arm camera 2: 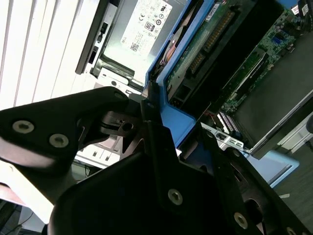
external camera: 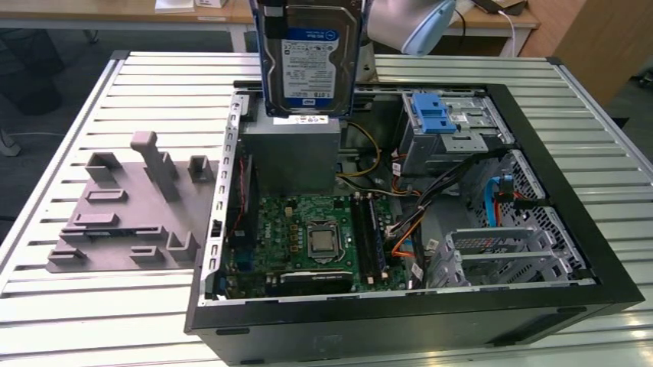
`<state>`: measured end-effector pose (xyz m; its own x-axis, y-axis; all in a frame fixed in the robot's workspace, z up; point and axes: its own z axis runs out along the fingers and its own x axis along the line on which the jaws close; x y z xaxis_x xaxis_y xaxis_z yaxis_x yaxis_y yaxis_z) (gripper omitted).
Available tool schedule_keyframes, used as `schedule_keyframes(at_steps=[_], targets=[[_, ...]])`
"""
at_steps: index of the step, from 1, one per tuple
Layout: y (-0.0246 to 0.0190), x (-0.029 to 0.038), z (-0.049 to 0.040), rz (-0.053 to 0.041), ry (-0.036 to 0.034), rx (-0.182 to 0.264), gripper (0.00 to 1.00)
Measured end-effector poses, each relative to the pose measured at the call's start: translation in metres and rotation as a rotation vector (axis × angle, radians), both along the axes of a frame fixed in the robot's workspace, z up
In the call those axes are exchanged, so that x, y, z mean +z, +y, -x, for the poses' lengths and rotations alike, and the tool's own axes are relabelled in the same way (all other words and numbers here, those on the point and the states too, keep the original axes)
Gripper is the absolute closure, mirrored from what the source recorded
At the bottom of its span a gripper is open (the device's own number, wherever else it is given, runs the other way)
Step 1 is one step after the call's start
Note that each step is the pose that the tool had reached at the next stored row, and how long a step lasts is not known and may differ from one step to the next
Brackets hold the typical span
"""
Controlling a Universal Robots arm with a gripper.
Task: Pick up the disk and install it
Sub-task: 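Pick up the disk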
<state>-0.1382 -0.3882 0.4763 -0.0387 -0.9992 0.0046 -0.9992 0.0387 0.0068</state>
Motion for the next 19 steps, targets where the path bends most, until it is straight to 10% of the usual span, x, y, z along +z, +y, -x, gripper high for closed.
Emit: schedule_keyframes(at_steps=[19], targets=[[-0.0147, 0.0, -0.0111, 0.0, 0.0001, -0.006, 0.64]])
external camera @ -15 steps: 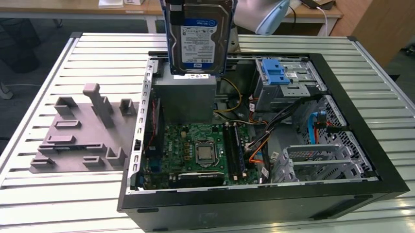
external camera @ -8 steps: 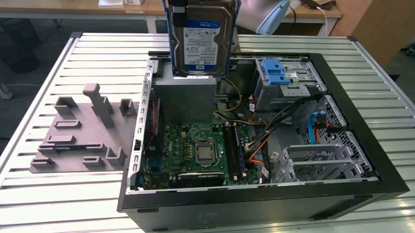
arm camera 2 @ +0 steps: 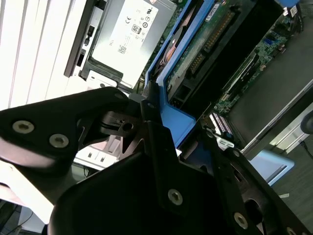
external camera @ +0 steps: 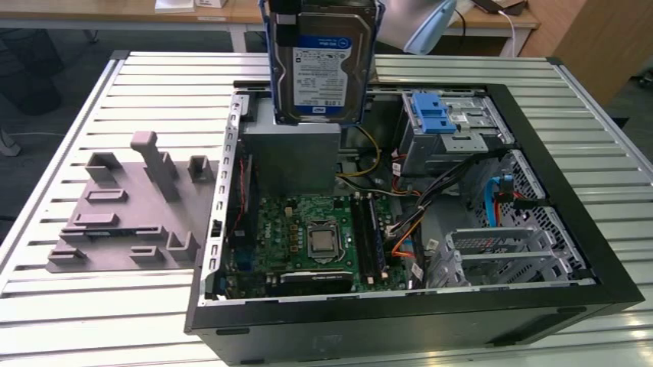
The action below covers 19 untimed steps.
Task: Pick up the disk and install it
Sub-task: 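Pick up the disk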
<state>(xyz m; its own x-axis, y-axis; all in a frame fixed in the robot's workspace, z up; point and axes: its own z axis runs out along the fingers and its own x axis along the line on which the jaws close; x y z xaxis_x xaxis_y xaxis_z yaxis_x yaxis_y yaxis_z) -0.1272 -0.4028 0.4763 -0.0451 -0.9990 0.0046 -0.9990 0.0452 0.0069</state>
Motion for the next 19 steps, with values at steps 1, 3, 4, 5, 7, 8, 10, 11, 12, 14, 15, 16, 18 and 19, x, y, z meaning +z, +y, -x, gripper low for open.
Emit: schedule_keyframes(at_steps=[1, 3, 4, 5, 7, 8, 10, 11, 12, 14, 15, 16, 18, 19], targets=[[-0.0008, 0.0, -0.0005, -0.0001, 0.0, 0.0, 0.64], [-0.0024, 0.0, -0.0016, 0.0001, 0.0001, -0.001, 0.64], [-0.0032, 0.0, -0.0021, 0.0001, 0.0, -0.002, 0.64], [-0.0039, 0.0, -0.0027, 0.0001, 0.0001, -0.002, 0.64], [-0.0054, 0.0001, -0.0038, 0.0001, 0.0001, -0.003, 0.64], [-0.0061, 0.0, -0.0043, 0.0, 0.0001, -0.004, 0.64], [-0.0074, 0.0001, -0.0054, 0.0001, 0.0002, -0.004, 0.64], [-0.008, 0.0, -0.0059, 0.0, 0.0001, -0.005, 0.64], [-0.0086, 0.0, -0.0064, 0.0, 0.0001, -0.005, 0.64], [-0.0097, 0.0, -0.0075, 0.0001, 0.0001, -0.006, 0.64], [-0.0103, 0.0, -0.008, 0.0, 0.0001, -0.007, 0.64], [-0.011, 0.0, -0.0086, 0.0001, 0.0001, -0.007, 0.64], [-0.0123, 0.0, -0.0097, 0.0, 0.0001, -0.008, 0.64], [-0.0129, 0.0, -0.0102, 0.0001, 0.0002, -0.008, 0.64]])
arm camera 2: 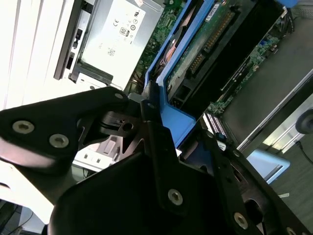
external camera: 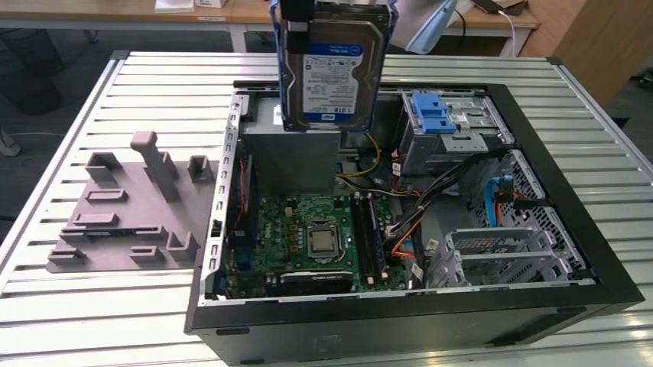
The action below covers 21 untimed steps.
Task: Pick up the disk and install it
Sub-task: 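Pick up the disk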
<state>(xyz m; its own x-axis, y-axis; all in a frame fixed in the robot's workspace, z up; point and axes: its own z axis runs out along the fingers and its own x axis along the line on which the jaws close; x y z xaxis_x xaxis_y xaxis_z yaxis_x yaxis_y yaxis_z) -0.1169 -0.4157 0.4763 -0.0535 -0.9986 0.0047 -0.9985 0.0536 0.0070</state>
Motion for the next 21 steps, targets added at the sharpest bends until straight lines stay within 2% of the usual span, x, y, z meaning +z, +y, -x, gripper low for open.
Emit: schedule_keyframes(at_steps=[21], targets=[[-0.0128, 0.0, -0.0116, 0.0, 0.0001, -0.009, 0.64]])
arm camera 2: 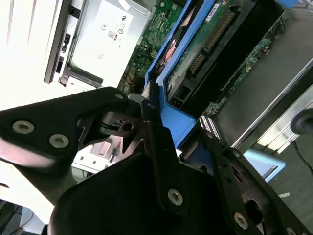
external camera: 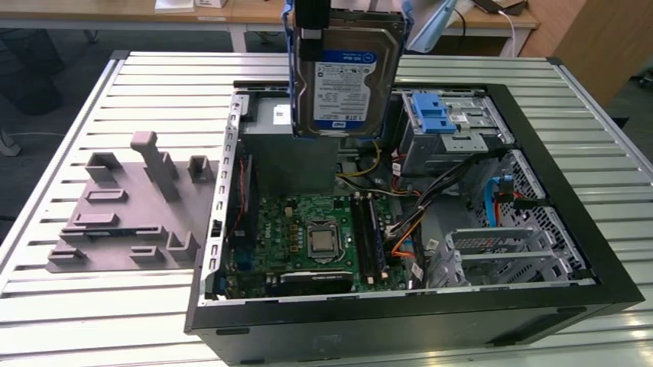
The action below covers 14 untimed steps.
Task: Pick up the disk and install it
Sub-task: 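Pick up the disk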
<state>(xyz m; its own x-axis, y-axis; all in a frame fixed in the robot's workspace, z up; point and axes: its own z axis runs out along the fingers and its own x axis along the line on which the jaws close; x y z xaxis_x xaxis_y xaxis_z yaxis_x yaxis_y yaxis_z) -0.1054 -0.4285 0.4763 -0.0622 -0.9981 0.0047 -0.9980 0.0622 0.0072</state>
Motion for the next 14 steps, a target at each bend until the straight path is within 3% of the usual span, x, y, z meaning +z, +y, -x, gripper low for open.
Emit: schedule_keyframes(at_steps=[14], targets=[[-0.0085, 0.0, -0.0089, 0.0, 0.0003, -0.005, 0.64]])
